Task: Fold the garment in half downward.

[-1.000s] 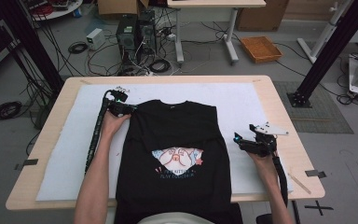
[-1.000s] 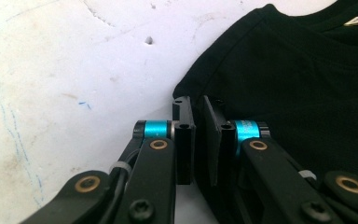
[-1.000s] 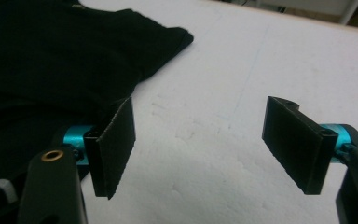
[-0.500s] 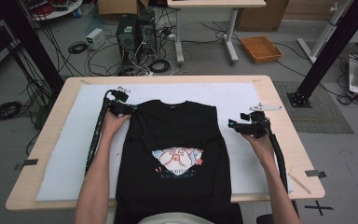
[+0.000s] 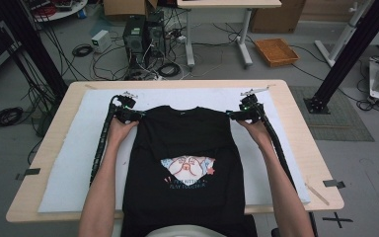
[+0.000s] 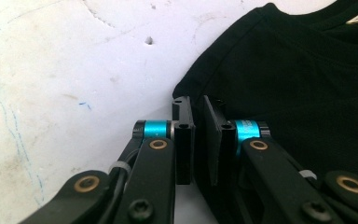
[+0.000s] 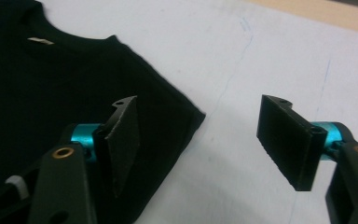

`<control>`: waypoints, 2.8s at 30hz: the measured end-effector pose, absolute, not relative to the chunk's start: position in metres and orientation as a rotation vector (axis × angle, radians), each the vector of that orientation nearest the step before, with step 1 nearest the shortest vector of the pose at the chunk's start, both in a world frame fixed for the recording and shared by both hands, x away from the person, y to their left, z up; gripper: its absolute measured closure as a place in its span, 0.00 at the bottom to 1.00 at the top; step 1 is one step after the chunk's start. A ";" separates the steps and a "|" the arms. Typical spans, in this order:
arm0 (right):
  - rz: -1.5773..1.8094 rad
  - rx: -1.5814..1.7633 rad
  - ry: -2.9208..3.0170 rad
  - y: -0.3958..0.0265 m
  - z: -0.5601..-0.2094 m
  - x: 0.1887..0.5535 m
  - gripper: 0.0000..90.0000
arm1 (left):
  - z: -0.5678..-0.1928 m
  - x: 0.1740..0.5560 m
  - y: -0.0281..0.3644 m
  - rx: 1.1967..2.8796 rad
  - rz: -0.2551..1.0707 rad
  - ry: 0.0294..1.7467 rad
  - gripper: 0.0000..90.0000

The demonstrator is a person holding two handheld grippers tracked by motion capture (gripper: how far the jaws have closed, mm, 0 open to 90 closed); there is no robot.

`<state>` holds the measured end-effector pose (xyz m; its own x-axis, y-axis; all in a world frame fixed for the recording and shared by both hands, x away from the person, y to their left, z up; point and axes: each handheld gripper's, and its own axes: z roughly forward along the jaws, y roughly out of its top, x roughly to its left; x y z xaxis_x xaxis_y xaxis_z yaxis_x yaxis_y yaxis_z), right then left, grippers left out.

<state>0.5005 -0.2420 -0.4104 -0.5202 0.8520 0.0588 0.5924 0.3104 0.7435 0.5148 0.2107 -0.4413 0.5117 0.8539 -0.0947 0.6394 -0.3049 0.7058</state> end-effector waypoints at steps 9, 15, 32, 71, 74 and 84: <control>0.994 1.321 2.306 -0.222 -0.428 0.524 0.35 | -0.442 0.514 0.211 2.045 0.391 1.215 0.92; 0.950 1.326 2.335 -0.219 -0.439 0.527 0.36 | -0.442 0.514 0.211 2.049 0.397 1.211 0.92; 0.989 1.329 2.308 -0.222 -0.443 0.528 0.69 | -0.443 0.514 0.213 2.031 0.381 1.206 0.92; 1.113 1.310 2.288 -0.234 -0.421 0.525 0.93 | -0.416 0.503 0.222 1.920 0.421 1.207 0.93; 1.115 1.300 2.283 -0.234 -0.415 0.525 0.93 | -0.411 0.505 0.221 1.928 0.422 1.212 0.93; 1.121 1.282 2.250 -0.235 -0.402 0.528 0.93 | -0.398 0.506 0.222 1.867 0.451 1.207 0.93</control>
<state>0.5278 -0.2352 -0.4017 -0.5469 0.8311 0.1011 0.5813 0.2900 0.7602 0.5055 0.2225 -0.3978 0.4705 0.8714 -0.1389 0.5669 -0.1778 0.8044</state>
